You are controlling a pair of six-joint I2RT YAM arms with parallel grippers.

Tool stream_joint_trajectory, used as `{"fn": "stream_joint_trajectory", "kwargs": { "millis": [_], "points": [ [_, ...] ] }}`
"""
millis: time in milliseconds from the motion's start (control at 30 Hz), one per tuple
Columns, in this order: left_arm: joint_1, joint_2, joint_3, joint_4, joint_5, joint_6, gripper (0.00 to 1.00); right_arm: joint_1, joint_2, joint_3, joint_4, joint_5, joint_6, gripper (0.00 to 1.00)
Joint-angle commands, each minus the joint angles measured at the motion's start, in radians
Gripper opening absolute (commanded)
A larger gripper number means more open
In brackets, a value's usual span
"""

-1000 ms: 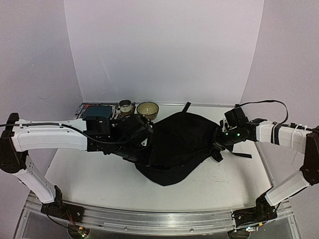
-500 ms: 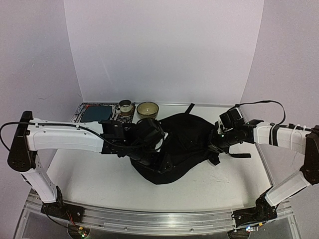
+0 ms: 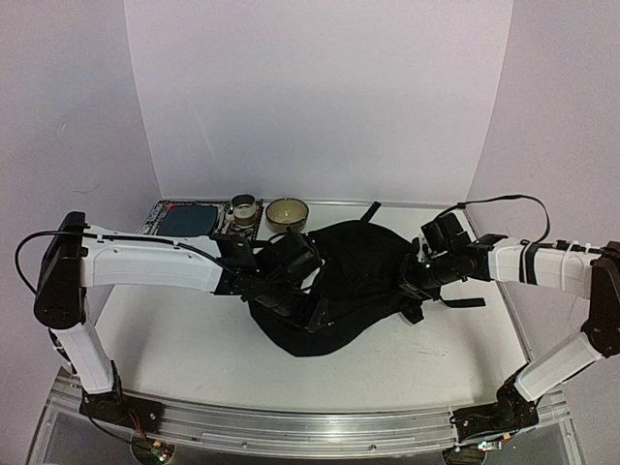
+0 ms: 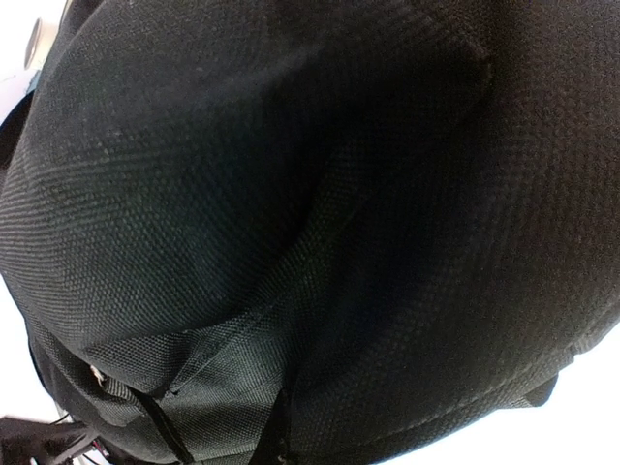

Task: Pack the student bag
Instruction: Hold the largest pocket of the student bag.

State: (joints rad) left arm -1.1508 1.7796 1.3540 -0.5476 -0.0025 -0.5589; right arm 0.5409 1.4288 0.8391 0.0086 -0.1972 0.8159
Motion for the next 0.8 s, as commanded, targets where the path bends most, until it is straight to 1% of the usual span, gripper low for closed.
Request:
{"fn": "stream_joint_trajectory", "kwargs": {
  "millis": [0,100,167,333,567,633,767],
  "points": [
    [0.016,0.053,0.040,0.033,0.113,0.073,0.53,0.019,0.010,0.020,0.032,-0.041,0.006,0.00],
    [0.017,0.069,0.043,0.069,0.214,0.080,0.53,0.020,0.010,0.020,0.034,-0.042,0.009,0.00],
    [0.016,0.056,0.040,0.095,0.254,0.077,0.53,0.021,0.010,0.021,0.036,-0.043,0.010,0.00],
    [0.018,0.023,0.036,0.121,0.309,0.082,0.53,0.021,0.013,0.023,0.036,-0.044,0.011,0.00],
    [0.018,0.036,0.022,0.121,0.333,0.069,0.44,0.021,0.027,0.038,0.039,-0.051,0.008,0.00],
    [0.020,0.008,0.023,0.121,0.333,0.066,0.40,0.021,0.026,0.037,0.039,-0.052,0.007,0.00],
    [0.030,-0.056,0.028,0.121,0.344,0.062,0.35,0.020,0.023,0.028,0.040,-0.050,0.006,0.00]
  ]
}}
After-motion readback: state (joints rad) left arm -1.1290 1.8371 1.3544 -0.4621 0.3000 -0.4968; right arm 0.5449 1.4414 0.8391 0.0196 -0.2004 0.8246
